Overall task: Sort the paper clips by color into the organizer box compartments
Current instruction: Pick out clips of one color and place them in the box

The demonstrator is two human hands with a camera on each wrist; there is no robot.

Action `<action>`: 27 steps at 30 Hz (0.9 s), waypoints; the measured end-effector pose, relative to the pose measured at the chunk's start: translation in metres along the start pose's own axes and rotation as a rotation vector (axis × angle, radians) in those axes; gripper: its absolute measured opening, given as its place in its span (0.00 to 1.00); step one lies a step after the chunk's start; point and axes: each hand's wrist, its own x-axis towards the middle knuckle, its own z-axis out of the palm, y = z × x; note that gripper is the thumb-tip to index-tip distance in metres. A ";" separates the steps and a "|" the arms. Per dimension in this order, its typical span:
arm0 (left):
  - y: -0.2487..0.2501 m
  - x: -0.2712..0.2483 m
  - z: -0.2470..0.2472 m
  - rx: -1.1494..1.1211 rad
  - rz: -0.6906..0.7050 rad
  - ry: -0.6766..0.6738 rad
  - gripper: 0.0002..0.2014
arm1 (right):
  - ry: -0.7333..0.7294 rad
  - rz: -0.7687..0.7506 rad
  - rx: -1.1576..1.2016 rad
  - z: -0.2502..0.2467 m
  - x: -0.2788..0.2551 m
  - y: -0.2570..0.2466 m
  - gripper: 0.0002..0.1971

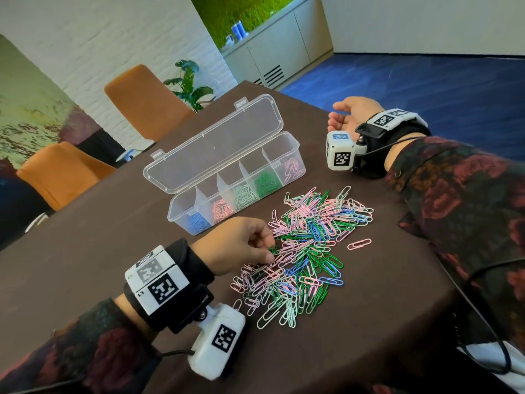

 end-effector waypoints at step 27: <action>0.013 0.009 0.007 0.398 0.067 0.034 0.07 | -0.008 0.008 0.011 -0.002 0.003 0.000 0.11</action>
